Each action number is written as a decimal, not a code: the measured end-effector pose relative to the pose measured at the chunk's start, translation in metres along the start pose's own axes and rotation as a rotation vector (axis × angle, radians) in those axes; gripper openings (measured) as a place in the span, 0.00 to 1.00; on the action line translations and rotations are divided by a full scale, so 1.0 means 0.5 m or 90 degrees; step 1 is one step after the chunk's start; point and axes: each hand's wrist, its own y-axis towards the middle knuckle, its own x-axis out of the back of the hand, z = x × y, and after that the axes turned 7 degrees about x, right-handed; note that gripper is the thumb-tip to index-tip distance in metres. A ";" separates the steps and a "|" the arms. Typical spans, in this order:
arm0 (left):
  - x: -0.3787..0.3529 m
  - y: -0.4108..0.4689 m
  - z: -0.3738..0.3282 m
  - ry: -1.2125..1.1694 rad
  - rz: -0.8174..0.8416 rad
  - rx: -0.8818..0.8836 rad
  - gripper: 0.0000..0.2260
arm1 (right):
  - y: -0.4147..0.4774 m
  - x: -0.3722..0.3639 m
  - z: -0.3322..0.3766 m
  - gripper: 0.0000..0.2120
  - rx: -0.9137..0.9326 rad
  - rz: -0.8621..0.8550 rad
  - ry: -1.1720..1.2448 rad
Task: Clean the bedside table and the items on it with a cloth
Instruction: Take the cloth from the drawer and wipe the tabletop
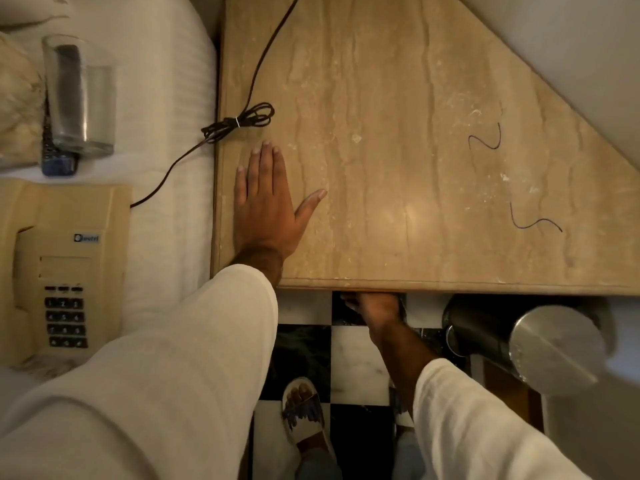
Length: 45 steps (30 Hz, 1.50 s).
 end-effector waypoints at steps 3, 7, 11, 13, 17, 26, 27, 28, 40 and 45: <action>0.000 0.001 0.000 -0.002 0.002 0.000 0.45 | 0.002 0.004 -0.009 0.05 -0.011 -0.025 -0.014; 0.002 -0.001 0.000 -0.004 0.013 -0.001 0.45 | -0.039 0.033 -0.074 0.07 -0.010 -0.040 -0.104; 0.003 0.000 0.000 -0.005 0.013 0.000 0.46 | -0.118 0.093 -0.184 0.07 -0.058 -0.051 -0.077; 0.004 -0.001 -0.001 -0.008 0.010 0.001 0.46 | -0.153 0.111 -0.220 0.05 -0.071 -0.068 -0.080; 0.005 -0.003 0.000 -0.003 0.008 0.000 0.46 | -0.226 0.135 -0.235 0.10 0.008 -0.112 -0.280; 0.004 -0.001 -0.002 -0.006 0.009 0.001 0.45 | -0.093 0.088 -0.052 0.17 0.524 0.059 -0.893; 0.003 -0.001 -0.001 -0.005 0.010 0.002 0.45 | -0.063 0.081 -0.038 0.16 0.509 0.079 -1.014; 0.004 0.000 -0.002 -0.007 0.009 0.003 0.45 | -0.038 0.077 -0.023 0.16 0.486 0.099 -1.098; 0.000 -0.003 0.001 -0.021 -0.009 0.000 0.45 | -0.145 0.131 0.021 0.11 0.552 0.351 -0.856; -0.002 -0.001 0.002 -0.018 -0.012 -0.003 0.44 | -0.252 0.159 0.194 0.10 0.604 0.457 -0.785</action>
